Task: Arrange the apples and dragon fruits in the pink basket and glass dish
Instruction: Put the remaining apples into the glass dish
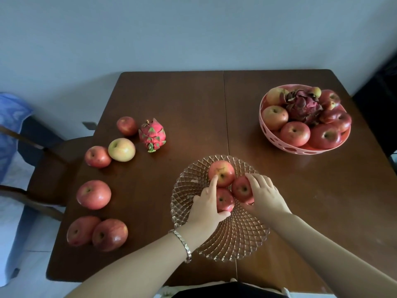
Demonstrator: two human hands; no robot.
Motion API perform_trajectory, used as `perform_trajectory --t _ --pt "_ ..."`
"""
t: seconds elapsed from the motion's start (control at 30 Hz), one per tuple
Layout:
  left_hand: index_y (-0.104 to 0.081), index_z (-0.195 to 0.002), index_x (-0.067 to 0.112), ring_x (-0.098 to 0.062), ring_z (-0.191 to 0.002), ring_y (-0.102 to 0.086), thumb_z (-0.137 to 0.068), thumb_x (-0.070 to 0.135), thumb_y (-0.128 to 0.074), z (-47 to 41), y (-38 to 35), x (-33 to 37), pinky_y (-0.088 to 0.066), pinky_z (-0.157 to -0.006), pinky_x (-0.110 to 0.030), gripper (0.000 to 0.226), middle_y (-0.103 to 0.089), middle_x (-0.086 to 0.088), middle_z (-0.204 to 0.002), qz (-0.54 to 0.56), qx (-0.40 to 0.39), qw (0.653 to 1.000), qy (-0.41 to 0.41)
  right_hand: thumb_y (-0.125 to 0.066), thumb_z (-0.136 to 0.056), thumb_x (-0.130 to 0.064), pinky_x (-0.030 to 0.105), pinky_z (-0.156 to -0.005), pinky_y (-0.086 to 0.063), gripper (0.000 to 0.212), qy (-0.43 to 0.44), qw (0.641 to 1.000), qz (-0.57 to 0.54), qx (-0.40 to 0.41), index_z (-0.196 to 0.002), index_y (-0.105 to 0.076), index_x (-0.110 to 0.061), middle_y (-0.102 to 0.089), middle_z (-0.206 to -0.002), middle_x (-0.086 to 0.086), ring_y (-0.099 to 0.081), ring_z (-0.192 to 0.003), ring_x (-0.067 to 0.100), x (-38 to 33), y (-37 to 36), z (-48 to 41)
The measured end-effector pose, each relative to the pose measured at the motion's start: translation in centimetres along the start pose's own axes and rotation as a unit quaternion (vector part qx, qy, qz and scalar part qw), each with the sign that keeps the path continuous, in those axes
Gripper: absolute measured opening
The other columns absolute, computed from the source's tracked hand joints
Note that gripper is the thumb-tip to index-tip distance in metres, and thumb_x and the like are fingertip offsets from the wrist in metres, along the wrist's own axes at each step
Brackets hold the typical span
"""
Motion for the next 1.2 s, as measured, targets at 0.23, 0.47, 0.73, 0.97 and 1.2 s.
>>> perform_trajectory --t 0.23,0.47,0.73,0.97,1.2 --pt "0.006 -0.148 0.029 -0.028 -0.142 -0.022 -0.082 0.047 -0.063 2.1 3.6 -1.0 -0.029 -0.114 -0.039 0.097 -0.006 -0.009 -0.158 -0.044 0.026 0.998 -0.037 -0.068 -0.075 -0.032 0.042 -0.114 -0.020 0.095 -0.006 0.999 -0.006 -0.051 -0.147 -0.008 -0.017 -0.011 -0.153 0.007 -0.007 -0.142 0.027 -2.1 0.9 0.2" --pt "-0.025 -0.143 0.017 -0.030 -0.133 -0.033 -0.082 0.046 -0.061 5.3 9.1 -12.4 -0.033 -0.106 -0.040 0.076 -0.027 -0.011 -0.148 -0.339 -0.030 0.918 0.203 -0.058 -0.086 -0.027 0.040 -0.110 -0.027 0.051 0.070 0.993 -0.092 0.007 -0.133 -0.042 -0.019 -0.029 -0.145 0.006 -0.017 -0.137 0.023 -5.7 2.6 1.0" --pt "-0.036 -0.134 0.026 -0.031 -0.121 -0.040 -0.081 0.038 -0.062 7.0 8.6 -15.3 -0.041 -0.094 -0.038 0.060 -0.044 -0.006 -0.131 -0.343 -0.086 0.902 0.248 -0.056 -0.087 -0.022 0.030 -0.104 -0.029 0.037 0.105 0.987 -0.125 -0.009 -0.124 -0.054 -0.022 -0.038 -0.141 0.003 -0.023 -0.135 0.021 -7.0 1.4 2.2" --pt "-0.057 -0.092 0.028 -0.036 -0.101 -0.055 -0.087 0.038 -0.053 5.4 10.3 -3.8 -0.059 -0.066 -0.046 0.012 -0.050 -0.011 -0.115 0.414 -0.013 0.862 0.292 -0.072 -0.077 -0.035 -0.001 -0.094 -0.020 0.065 0.172 0.959 -0.224 -0.029 -0.134 -0.040 -0.028 -0.034 -0.128 -0.017 -0.032 -0.116 -0.004 -8.7 3.3 4.2" --pt "-0.050 -0.111 0.019 -0.031 -0.092 -0.066 -0.095 0.052 -0.032 4.8 5.0 3.7 -0.058 -0.066 -0.037 0.041 -0.061 -0.016 -0.117 0.439 -0.128 0.856 0.239 -0.083 -0.060 -0.039 0.011 -0.084 -0.040 0.076 0.079 0.957 -0.278 0.005 -0.125 -0.043 -0.032 -0.046 -0.118 -0.008 -0.049 -0.104 0.007 -5.8 3.4 5.0"
Point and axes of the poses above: each hand's wrist, its own z-axis away from the middle knuckle, its own y-axis out of the back of the hand, x = y × z, the point moved 3 cm from there along -z, towards the middle knuckle
